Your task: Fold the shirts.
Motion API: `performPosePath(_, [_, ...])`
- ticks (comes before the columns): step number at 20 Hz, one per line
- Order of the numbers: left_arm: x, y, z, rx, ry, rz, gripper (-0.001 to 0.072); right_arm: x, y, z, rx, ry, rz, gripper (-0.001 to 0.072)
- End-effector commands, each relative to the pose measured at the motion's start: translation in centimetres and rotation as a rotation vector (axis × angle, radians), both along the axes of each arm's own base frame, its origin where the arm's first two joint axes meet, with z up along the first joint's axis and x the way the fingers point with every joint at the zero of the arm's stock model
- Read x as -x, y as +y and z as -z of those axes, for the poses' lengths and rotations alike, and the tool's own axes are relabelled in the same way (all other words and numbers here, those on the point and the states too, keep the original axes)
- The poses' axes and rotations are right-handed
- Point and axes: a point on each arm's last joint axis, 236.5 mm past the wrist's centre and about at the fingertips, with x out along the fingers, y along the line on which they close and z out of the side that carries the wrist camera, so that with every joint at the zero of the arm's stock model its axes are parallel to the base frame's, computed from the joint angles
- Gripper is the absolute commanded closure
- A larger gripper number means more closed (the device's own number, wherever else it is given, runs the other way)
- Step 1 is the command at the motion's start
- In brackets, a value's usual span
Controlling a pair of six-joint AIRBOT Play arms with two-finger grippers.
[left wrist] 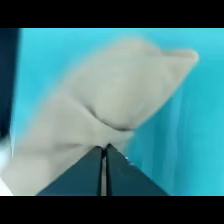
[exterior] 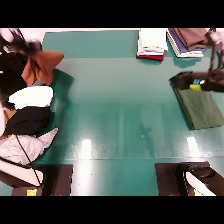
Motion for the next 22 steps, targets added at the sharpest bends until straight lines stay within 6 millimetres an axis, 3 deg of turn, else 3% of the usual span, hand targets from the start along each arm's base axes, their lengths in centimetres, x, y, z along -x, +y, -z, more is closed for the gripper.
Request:
performPosePath(1, [5.8, -6.2, -14.4, -0.039, -0.27, 0.165, 0.0686, -0.8, 0.0, -7.8, -0.023, -0.183, 0.007, 0.0693])
performPosePath(3, [10.2, -11.4, -18.5, -0.037, -0.338, 0.311, 0.0686, -0.5, -0.1, -11.4, -0.028, -0.263, 0.008, 0.0693])
performPosePath(6, [15.0, -19.6, -19.7, 0.007, -0.335, 0.526, 0.0687, 0.1, -0.2, -15.6, -0.038, -0.354, 0.008, 0.0693])
performPosePath(8, [17.1, -25.5, -18.2, 0.033, -0.301, 0.667, 0.0687, 0.5, -0.2, -17.2, -0.042, -0.389, 0.007, 0.0693])
performPosePath(12, [23.2, -39.0, -12.6, 0.106, -0.215, 1.038, 0.0684, 1.0, -0.2, -18.8, -0.045, -0.423, 0.004, 0.0693])
performPosePath(13, [24.5, -41.3, -11.4, 0.107, -0.197, 1.106, 0.061, 1.1, -0.2, -19.0, -0.044, -0.424, 0.003, 0.0693])
performPosePath(14, [24.8, -42.6, -10.6, 0.109, -0.182, 1.126, 0.0269, 1.1, -0.2, -19.0, -0.044, -0.425, 0.002, 0.0693])
performPosePath(15, [24.2, -42.6, -10.0, 0.102, -0.175, 1.113, 0.0131, 1.1, -0.2, -19.0, -0.044, -0.423, 0.002, 0.0693])
performPosePath(17, [21.1, -39.4, -9.5, 0.062, -0.158, 0.995, 0.0157, 1.3, -0.1, -18.7, -0.041, -0.411, -0.002, 0.0693])
performPosePath(18, [18.9, -36.6, -9.0, 0.051, -0.132, 0.903, 0.0157, 1.4, -0.1, -18.5, -0.038, -0.401, -0.005, 0.0693])
performPosePath(20, [14.9, -29.3, -6.7, 0.078, -0.025, 0.682, 0.0157, 1.6, 0.0, -18.0, -0.032, -0.38, -0.012, 0.0693])
performPosePath(22, [12.2, -22.3, -2.7, 0.132, 0.09, 0.487, 0.0157, 1.7, 0.0, -17.6, -0.028, -0.366, -0.016, 0.0693])
